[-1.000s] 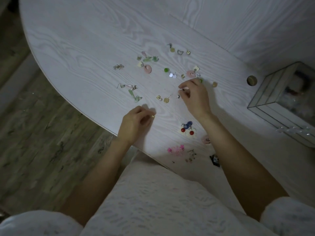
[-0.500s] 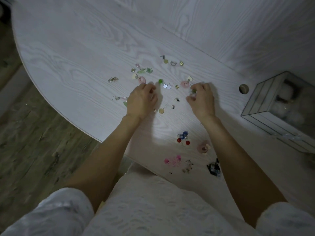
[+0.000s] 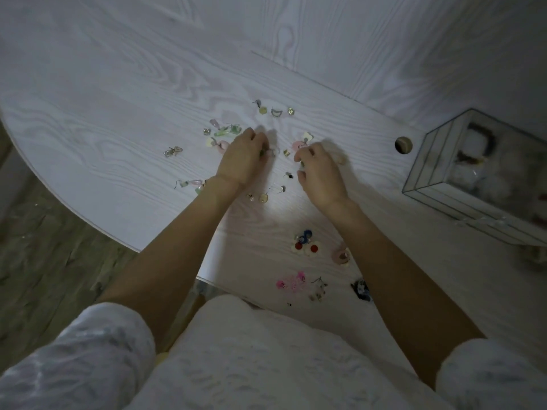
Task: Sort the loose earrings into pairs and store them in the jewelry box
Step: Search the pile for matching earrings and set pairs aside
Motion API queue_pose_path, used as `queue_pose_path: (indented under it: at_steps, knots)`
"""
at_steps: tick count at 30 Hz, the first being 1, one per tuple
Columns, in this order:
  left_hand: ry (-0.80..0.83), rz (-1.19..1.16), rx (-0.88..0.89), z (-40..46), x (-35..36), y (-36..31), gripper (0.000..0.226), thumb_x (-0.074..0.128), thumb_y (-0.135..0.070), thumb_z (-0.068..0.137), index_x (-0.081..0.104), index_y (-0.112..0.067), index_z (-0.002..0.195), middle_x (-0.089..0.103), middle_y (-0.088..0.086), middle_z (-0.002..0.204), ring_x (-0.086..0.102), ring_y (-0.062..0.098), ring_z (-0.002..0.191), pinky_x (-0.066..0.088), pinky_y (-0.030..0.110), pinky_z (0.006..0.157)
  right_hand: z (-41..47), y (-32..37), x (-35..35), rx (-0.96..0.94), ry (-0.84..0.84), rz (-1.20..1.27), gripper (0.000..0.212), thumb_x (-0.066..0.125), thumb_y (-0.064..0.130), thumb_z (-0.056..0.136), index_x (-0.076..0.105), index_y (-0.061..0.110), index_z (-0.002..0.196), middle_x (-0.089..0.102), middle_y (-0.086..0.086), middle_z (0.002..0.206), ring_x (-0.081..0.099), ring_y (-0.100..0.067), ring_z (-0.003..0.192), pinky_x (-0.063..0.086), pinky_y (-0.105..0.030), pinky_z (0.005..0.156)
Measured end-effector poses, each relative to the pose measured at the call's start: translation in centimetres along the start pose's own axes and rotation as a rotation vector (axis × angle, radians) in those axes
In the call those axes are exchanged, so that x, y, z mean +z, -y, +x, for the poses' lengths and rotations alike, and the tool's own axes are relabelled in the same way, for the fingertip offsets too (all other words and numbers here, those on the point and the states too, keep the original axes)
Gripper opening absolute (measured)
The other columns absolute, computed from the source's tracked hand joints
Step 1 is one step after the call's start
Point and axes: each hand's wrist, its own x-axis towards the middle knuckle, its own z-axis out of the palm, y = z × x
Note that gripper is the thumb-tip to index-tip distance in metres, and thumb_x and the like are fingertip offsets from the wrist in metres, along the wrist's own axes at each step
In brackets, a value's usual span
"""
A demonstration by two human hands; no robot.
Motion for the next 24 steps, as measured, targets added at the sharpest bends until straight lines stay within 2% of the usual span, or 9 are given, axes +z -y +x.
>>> queue_pose_path:
  at_steps: [4, 6, 8, 11, 15, 18, 20, 24]
  knots:
    - [-0.001, 0.057, 0.062, -0.4, 0.5, -0.6, 0.014, 0.046, -0.002, 0.089, 0.054, 0.008, 0.095, 0.053, 0.028, 0.097, 0.051, 0.04, 0.083, 0.036, 0.043, 0.071, -0.3, -0.1, -0.5, 0.033, -0.032, 0.035, 0.02, 0.056, 0.002, 0.089, 0.057, 0.004, 0.109, 0.049, -0.015, 0.116, 0.058, -0.025, 0.091, 0.052, -0.033, 0.076]
    - [-0.046, 0.006, 0.045, -0.9, 0.0, -1.0, 0.013, 0.048, -0.004, 0.09, 0.055, 0.006, 0.095, 0.056, 0.026, 0.095, 0.054, 0.037, 0.081, 0.037, 0.041, 0.068, -0.8, 0.0, -1.0, 0.046, -0.069, 0.096, 0.019, 0.058, 0.004, 0.089, 0.059, 0.005, 0.108, 0.05, -0.014, 0.116, 0.057, -0.019, 0.088, 0.046, -0.023, 0.076]
    - [-0.133, -0.067, 0.017, -1.8, -0.7, -1.2, 0.014, 0.051, -0.01, 0.09, 0.056, 0.002, 0.096, 0.061, 0.018, 0.094, 0.056, 0.031, 0.081, 0.04, 0.036, 0.066, -1.5, 0.2, -1.6, 0.055, -0.106, 0.186, 0.019, 0.06, 0.005, 0.087, 0.06, 0.006, 0.106, 0.052, -0.012, 0.112, 0.056, -0.015, 0.082, 0.042, -0.019, 0.076]
    - [-0.236, -0.197, 0.019, -5.0, -1.4, -1.7, 0.013, 0.056, -0.019, 0.089, 0.057, -0.007, 0.095, 0.062, 0.007, 0.093, 0.056, 0.02, 0.079, 0.044, 0.029, 0.064, -3.3, 1.1, -2.1, 0.049, -0.099, 0.294, 0.016, 0.064, 0.009, 0.085, 0.062, 0.008, 0.102, 0.057, -0.008, 0.102, 0.055, -0.014, 0.077, 0.047, -0.024, 0.074]
    - [-0.171, -0.291, -0.063, -12.2, 0.1, -1.7, 0.011, 0.06, -0.018, 0.086, 0.057, -0.01, 0.093, 0.057, 0.004, 0.091, 0.053, 0.016, 0.078, 0.045, 0.028, 0.066, -7.6, 3.7, -0.4, -0.066, 0.078, 0.283, 0.018, 0.062, 0.009, 0.085, 0.062, 0.007, 0.103, 0.06, -0.01, 0.095, 0.057, -0.02, 0.078, 0.049, -0.031, 0.073]
    - [-0.073, -0.258, -0.184, -16.1, 1.8, -1.3, 0.014, 0.065, -0.015, 0.081, 0.058, -0.008, 0.091, 0.055, 0.006, 0.092, 0.052, 0.017, 0.076, 0.045, 0.032, 0.068, -9.7, 5.0, 1.7, -0.119, 0.207, 0.202, 0.025, 0.06, 0.004, 0.085, 0.059, 0.008, 0.11, 0.06, -0.011, 0.104, 0.06, -0.027, 0.085, 0.052, -0.041, 0.077]
    - [-0.025, -0.25, -0.247, -17.3, 2.4, -1.2, 0.021, 0.066, -0.014, 0.08, 0.059, -0.007, 0.098, 0.054, 0.009, 0.099, 0.054, 0.022, 0.081, 0.047, 0.033, 0.071, -10.4, 5.3, 2.6, -0.135, 0.254, 0.144, 0.033, 0.059, 0.001, 0.085, 0.057, 0.008, 0.117, 0.056, -0.01, 0.114, 0.059, -0.027, 0.094, 0.051, -0.038, 0.081]
    - [-0.046, -0.237, -0.278, -18.4, 2.7, -1.2, 0.036, 0.067, -0.014, 0.08, 0.057, -0.009, 0.115, 0.052, 0.013, 0.11, 0.056, 0.025, 0.089, 0.044, 0.028, 0.074, -11.5, 5.3, 3.2, -0.139, 0.206, 0.141, 0.048, 0.061, 0.0, 0.084, 0.049, 0.008, 0.13, 0.048, -0.009, 0.129, 0.055, -0.024, 0.107, 0.044, -0.028, 0.091]
